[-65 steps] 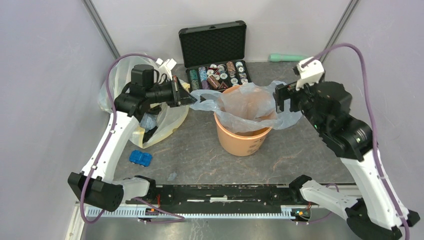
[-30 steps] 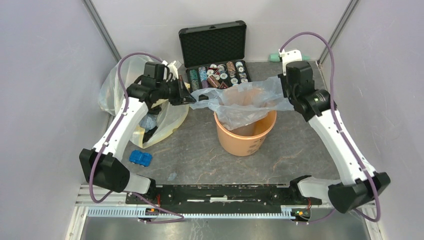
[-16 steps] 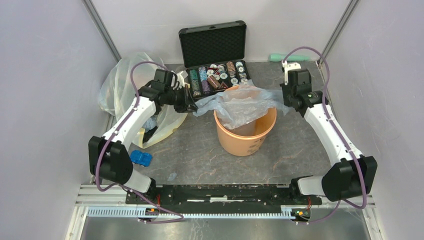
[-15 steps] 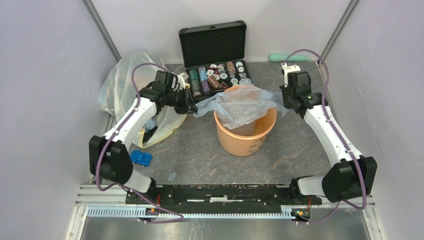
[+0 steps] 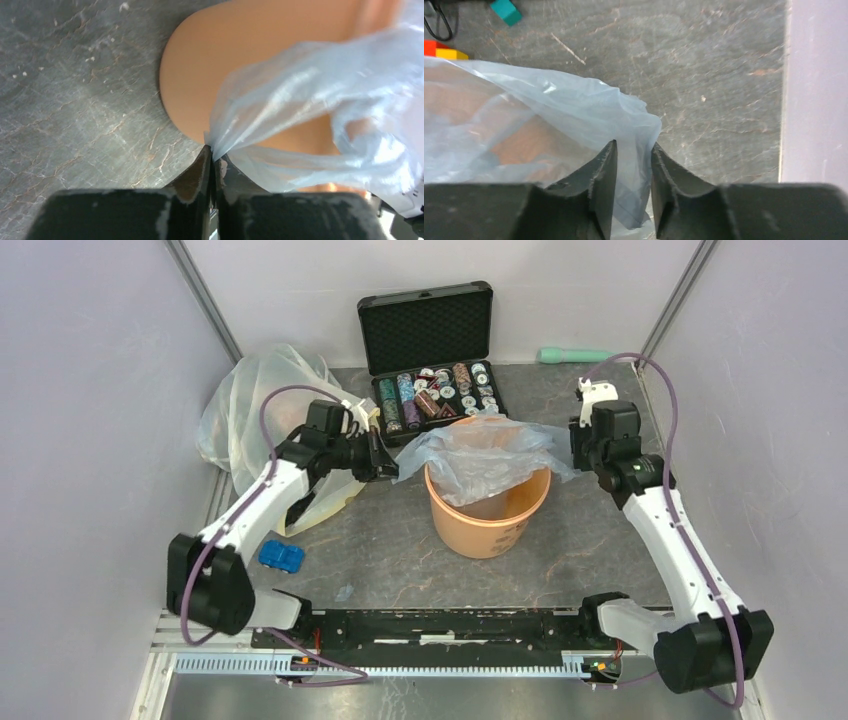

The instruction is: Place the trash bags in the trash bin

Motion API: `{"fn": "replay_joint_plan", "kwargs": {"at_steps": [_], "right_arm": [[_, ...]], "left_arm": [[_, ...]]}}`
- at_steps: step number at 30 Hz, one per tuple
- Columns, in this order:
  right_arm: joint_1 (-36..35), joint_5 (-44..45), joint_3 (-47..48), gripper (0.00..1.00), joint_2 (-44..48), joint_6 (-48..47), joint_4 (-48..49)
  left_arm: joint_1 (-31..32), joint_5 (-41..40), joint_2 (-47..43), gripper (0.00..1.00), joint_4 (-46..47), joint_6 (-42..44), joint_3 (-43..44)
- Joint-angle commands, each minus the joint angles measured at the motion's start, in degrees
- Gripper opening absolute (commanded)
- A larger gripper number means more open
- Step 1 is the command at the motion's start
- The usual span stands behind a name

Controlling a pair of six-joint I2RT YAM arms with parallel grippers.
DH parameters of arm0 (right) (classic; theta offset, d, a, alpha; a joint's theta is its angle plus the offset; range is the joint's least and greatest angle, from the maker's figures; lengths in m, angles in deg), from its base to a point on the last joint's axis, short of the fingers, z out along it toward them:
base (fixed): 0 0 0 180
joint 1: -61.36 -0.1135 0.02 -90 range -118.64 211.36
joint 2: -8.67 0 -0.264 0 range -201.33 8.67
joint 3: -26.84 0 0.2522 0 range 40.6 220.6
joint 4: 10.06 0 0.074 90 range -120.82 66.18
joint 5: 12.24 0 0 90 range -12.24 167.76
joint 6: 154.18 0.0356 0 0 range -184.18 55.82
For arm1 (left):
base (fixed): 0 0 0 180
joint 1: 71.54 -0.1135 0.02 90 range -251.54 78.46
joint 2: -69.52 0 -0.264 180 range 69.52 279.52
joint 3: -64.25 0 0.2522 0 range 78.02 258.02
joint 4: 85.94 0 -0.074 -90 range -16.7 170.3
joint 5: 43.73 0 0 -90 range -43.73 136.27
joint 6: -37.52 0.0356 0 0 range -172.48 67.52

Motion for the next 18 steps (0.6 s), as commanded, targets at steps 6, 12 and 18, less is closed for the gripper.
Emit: {"fn": "replay_joint_plan", "kwargs": {"at_steps": [6, 12, 18], "right_arm": [[0.31, 4.48, 4.0, 0.69, 10.14, 1.78, -0.82], [0.31, 2.56, 0.27, 0.84, 19.23, 4.27, 2.79], [0.31, 3.17, 2.58, 0.98, 23.24, 13.52, 1.39]], "left_arm": [[-0.16, -6.59, -14.12, 0.39, -2.98, -1.13, 2.44], [-0.16, -15.83, -21.8, 0.62, -4.45, -1.18, -0.56], [-0.16, -19.64, -29.73, 0.73, -0.62, -8.68, -3.3]]}}
